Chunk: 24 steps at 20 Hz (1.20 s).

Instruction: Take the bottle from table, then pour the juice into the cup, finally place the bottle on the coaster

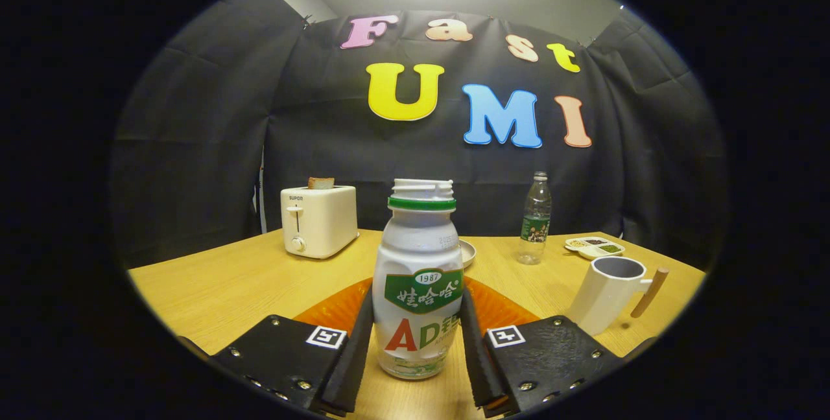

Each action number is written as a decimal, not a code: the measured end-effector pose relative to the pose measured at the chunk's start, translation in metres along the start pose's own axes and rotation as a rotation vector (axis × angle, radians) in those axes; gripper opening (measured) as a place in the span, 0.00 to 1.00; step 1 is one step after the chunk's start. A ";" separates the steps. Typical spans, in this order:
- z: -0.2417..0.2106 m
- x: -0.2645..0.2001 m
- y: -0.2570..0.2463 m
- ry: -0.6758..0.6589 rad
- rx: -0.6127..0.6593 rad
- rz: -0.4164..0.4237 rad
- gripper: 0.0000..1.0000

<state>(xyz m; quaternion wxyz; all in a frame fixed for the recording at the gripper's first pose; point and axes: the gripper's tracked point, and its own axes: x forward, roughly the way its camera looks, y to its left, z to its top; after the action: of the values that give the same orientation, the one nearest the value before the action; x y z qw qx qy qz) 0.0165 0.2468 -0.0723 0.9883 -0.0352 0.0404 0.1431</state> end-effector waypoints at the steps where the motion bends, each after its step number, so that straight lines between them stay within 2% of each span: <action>1: 0.002 -0.001 -0.005 0.002 0.009 -0.011 0.64; 10: 0.032 -0.010 -0.055 0.009 0.147 -0.111 0.64; 20: 0.024 0.007 -0.072 0.028 0.430 -0.049 0.64; 24: 0.023 0.010 -0.074 0.029 0.595 -0.001 0.64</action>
<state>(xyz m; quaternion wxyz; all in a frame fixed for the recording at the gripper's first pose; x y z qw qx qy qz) 0.0487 0.1810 -0.0461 0.9545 0.2540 0.0949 0.1239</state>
